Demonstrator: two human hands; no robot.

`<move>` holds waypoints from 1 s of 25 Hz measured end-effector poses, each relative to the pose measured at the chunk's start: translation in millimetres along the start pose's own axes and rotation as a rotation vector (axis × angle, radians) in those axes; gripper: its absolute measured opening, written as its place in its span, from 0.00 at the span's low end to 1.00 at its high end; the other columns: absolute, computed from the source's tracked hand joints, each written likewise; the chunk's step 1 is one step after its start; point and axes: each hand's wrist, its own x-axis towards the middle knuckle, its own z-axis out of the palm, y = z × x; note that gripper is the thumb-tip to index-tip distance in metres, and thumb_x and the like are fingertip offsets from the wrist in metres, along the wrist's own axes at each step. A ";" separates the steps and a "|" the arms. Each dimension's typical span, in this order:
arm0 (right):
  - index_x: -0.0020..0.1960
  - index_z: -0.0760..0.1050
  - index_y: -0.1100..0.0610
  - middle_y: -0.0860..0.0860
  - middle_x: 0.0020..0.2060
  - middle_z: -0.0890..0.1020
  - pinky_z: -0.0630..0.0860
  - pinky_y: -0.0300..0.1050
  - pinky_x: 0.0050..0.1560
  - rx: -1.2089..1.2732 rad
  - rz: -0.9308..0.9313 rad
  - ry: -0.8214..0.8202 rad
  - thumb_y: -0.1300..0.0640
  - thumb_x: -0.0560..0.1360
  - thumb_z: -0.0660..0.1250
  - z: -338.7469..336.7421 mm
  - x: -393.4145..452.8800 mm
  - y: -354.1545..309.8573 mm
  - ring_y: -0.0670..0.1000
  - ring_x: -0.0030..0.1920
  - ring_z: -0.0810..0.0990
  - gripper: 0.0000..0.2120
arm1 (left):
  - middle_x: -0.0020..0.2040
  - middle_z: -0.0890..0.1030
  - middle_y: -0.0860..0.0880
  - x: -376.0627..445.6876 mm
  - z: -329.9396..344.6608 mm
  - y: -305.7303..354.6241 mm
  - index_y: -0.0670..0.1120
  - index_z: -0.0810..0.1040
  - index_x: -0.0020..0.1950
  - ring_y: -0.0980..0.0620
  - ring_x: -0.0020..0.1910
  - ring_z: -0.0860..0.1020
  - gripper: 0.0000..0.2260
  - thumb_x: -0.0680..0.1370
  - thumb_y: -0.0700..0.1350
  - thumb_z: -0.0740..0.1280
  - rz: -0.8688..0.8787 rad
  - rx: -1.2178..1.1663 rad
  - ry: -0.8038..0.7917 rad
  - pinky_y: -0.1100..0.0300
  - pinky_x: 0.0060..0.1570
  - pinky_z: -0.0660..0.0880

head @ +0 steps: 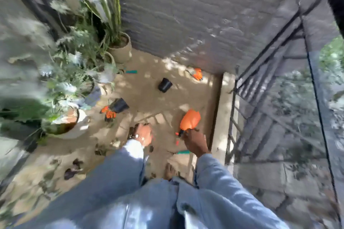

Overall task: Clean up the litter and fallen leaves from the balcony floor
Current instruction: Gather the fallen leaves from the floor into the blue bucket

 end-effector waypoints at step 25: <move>0.59 0.76 0.56 0.58 0.57 0.79 0.71 0.54 0.58 -0.550 -0.767 -0.427 0.47 0.78 0.61 -44.6 413.9 -387.8 0.62 0.62 0.73 0.16 | 0.66 0.75 0.42 220.3 -201.6 -142.6 0.48 0.69 0.70 0.41 0.66 0.72 0.18 0.80 0.49 0.61 -0.729 -0.519 0.197 0.50 0.62 0.69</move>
